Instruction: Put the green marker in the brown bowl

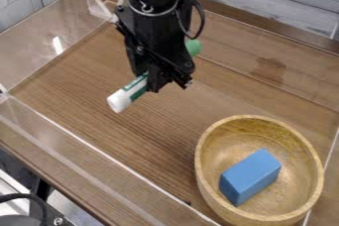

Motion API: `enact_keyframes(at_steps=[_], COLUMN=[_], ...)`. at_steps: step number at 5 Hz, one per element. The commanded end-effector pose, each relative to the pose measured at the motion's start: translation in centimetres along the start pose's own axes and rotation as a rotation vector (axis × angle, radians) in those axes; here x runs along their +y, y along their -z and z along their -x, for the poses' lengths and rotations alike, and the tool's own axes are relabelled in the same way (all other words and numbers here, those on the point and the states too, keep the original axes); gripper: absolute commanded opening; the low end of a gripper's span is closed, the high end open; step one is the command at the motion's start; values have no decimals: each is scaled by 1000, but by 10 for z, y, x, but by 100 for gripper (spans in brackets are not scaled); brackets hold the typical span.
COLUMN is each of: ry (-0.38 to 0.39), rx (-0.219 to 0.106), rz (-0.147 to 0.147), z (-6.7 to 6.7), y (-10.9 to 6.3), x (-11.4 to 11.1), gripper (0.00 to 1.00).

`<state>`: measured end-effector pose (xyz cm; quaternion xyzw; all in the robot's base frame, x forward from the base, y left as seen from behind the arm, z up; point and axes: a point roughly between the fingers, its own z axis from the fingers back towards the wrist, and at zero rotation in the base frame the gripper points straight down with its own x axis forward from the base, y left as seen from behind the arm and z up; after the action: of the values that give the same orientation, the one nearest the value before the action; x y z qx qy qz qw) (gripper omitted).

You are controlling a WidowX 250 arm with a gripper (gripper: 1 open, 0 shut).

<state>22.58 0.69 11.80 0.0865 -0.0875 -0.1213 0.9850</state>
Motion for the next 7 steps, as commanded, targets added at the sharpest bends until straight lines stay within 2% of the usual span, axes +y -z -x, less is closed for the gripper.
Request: enact_keyframes(at_steps=[1, 4, 7], ry=[-35, -99, -125], rx=[-47, -54, -61], rz=[-21, -37, -42], z=[-4, -3, -3], y=[-8, -3, 4], x=[3, 0, 0], gripper=[0, 0, 0])
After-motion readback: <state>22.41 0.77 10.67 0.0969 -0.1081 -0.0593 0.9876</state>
